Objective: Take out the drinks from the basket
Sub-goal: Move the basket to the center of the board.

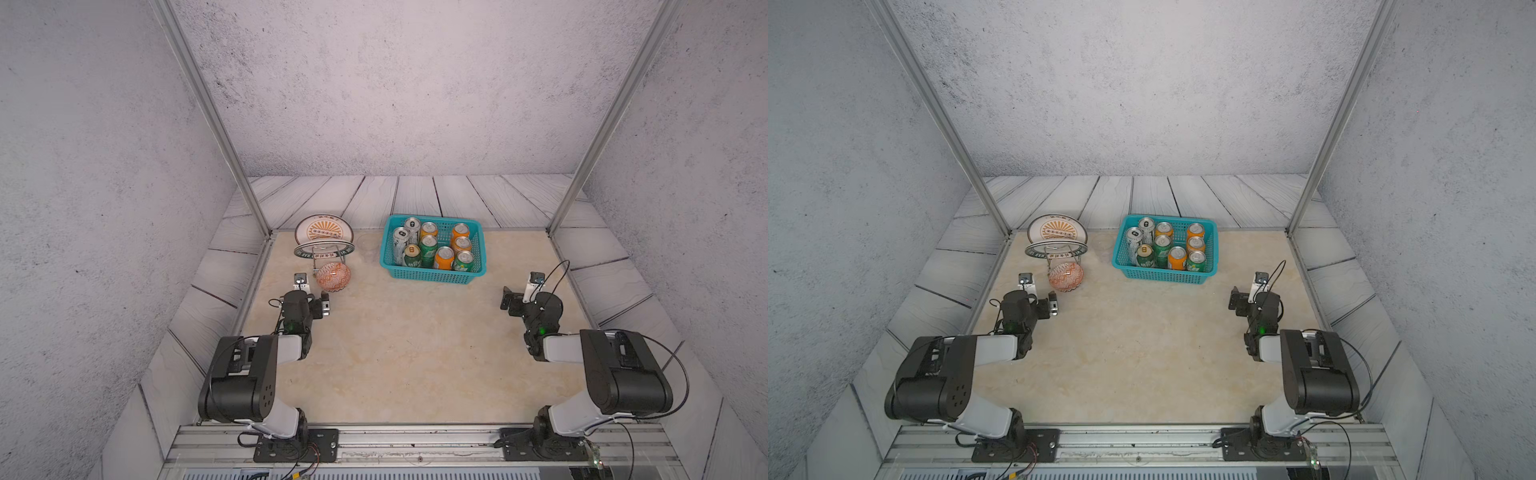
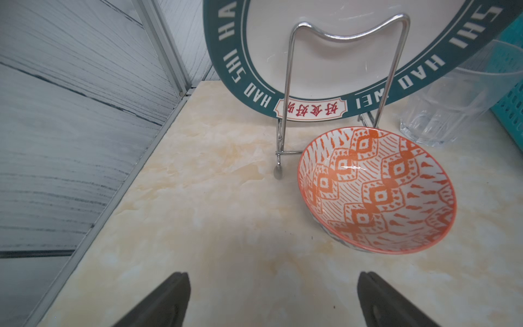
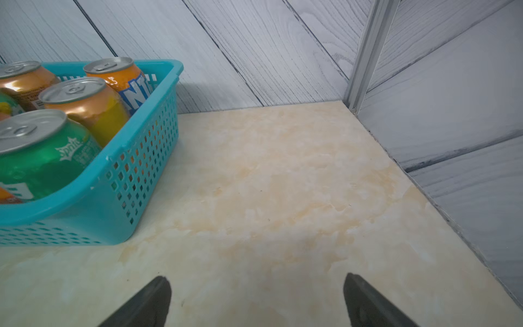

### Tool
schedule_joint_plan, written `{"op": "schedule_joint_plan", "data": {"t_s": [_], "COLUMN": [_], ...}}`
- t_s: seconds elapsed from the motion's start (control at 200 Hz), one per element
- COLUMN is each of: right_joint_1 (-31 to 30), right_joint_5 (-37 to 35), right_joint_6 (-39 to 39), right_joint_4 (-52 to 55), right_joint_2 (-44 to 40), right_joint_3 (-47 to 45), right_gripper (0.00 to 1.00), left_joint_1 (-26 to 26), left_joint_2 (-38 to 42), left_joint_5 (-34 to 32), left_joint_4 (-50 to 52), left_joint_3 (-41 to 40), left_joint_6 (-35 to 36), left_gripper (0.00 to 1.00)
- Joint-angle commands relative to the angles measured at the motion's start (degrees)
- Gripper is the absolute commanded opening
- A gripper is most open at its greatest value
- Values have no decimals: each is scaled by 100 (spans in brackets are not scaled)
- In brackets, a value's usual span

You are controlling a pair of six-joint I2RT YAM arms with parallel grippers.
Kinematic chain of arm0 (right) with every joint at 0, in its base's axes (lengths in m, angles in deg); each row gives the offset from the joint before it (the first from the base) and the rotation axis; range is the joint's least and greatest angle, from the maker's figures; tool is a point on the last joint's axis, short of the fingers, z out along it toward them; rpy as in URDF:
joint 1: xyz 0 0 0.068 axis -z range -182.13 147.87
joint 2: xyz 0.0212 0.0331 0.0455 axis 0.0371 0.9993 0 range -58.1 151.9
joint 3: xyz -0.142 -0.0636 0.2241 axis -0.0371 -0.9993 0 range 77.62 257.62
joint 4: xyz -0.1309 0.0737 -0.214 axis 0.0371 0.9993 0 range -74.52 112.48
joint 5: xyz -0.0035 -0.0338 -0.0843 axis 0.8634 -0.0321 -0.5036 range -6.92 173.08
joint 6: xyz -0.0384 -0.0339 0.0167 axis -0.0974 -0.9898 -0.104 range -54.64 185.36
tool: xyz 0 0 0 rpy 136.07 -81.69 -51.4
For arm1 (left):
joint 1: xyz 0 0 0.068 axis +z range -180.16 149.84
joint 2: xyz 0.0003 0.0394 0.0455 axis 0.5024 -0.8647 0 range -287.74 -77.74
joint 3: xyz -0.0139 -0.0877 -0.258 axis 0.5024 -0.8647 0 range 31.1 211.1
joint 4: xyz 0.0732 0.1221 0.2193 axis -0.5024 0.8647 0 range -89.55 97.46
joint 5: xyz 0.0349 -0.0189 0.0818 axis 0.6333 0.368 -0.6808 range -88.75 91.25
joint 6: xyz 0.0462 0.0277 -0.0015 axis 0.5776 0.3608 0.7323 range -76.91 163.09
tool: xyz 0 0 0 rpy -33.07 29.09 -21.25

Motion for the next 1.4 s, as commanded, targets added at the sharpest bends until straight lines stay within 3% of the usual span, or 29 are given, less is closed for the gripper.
{"op": "schedule_joint_plan", "data": {"t_s": [0.0,0.29,0.395,0.475,0.656,0.736,0.901,1.006,1.161,1.396], "right_joint_1": [-20,0,9,2,2,0,2,-1,-4,-11], "right_joint_5": [26,-63,-361,-607,-903,-712,-538,-40,524,1312], "right_joint_6": [-22,116,211,265,605,687,1185,1376,1404,1473], "right_joint_4": [-39,-213,-612,-752,1486,2731,4322,5326,6482,7540], "right_joint_2": [99,65,-108,-399,-1936,-2497,-2862,-2652,-1729,57], "right_joint_3": [-25,-139,-422,-632,-356,-17,793,1592,2910,4823], "right_gripper": [100,99,99,99,99,99,99,99,99,99], "left_joint_1": [43,44,43,43,51,52,60,60,60,84], "left_joint_2": [-14,53,686,1484,3049,3550,4089,4057,3733,3541], "left_joint_5": [-54,-155,-512,-812,-654,-590,-518,-24,998,1097], "left_joint_4": [34,-63,-140,913,2897,3636,5399,6064,6150,6221], "left_joint_3": [89,23,-330,-202,167,420,1169,1549,1597,1606], "left_joint_6": [-21,-90,-246,-638,-1594,-1963,-2619,-2623,-2519,-2448], "left_gripper": [99,99,99,99,99,99,99,99,99,99]}}
